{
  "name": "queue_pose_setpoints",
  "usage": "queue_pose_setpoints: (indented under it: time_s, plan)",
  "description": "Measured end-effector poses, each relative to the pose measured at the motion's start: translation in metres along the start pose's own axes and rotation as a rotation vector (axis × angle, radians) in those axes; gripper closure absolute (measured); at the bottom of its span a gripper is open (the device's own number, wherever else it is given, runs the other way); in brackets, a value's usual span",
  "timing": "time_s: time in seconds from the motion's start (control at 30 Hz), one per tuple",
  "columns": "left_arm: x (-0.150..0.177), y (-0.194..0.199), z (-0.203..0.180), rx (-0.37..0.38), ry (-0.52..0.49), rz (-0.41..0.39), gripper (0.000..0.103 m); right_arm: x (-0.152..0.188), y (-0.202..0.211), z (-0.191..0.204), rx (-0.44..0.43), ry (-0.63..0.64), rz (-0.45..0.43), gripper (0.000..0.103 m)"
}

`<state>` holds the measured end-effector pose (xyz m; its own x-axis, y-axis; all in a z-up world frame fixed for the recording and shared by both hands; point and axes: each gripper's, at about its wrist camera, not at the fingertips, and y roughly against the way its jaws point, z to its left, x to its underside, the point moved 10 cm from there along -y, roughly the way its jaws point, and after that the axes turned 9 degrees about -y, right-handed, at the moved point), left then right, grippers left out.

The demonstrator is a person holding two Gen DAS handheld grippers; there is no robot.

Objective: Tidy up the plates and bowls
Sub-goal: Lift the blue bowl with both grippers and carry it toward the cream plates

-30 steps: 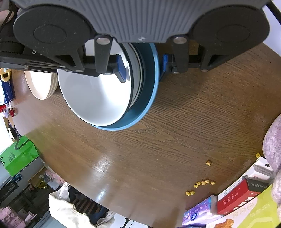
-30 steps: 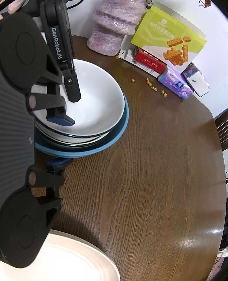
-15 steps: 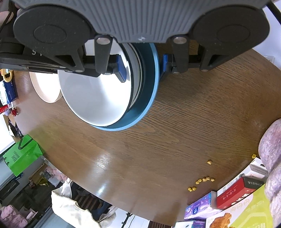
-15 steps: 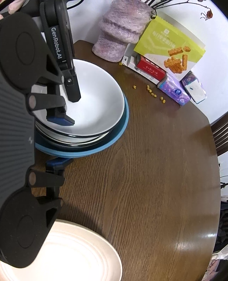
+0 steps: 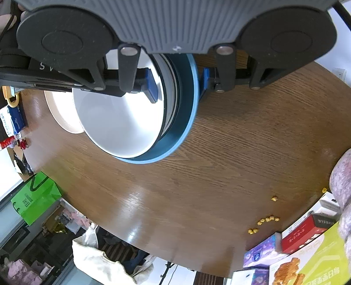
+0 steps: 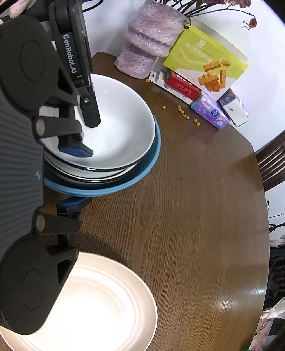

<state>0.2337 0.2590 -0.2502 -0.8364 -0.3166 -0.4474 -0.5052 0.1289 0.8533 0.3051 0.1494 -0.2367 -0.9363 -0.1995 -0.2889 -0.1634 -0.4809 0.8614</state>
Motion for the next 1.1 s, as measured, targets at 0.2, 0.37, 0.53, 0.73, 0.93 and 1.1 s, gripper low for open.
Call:
queue_pose_setpoints:
  time_s: [0.2,0.37,0.53,0.73,0.93,1.1]
  plan:
    - [-0.002,0.000,-0.015,0.011,-0.022,-0.005,0.064,-0.001,0.012,-0.010,0.004,-0.013,-0.020,0.065]
    - [-0.003,-0.001,-0.027,0.023,-0.042,-0.007,0.064,0.000,0.021,-0.020,0.011,-0.027,-0.038,0.065]
    - [-0.004,-0.002,-0.039,0.038,-0.067,-0.007,0.064,0.001,0.029,-0.030,0.018,-0.045,-0.054,0.065]
    - [-0.007,-0.005,-0.053,0.056,-0.097,-0.003,0.064,0.002,0.038,-0.041,0.030,-0.073,-0.077,0.065]
    - [-0.010,-0.008,-0.066,0.073,-0.128,0.001,0.064,0.002,0.045,-0.051,0.041,-0.101,-0.099,0.065]
    - [-0.015,-0.012,-0.077,0.090,-0.157,0.008,0.064,0.000,0.049,-0.061,0.051,-0.130,-0.117,0.065]
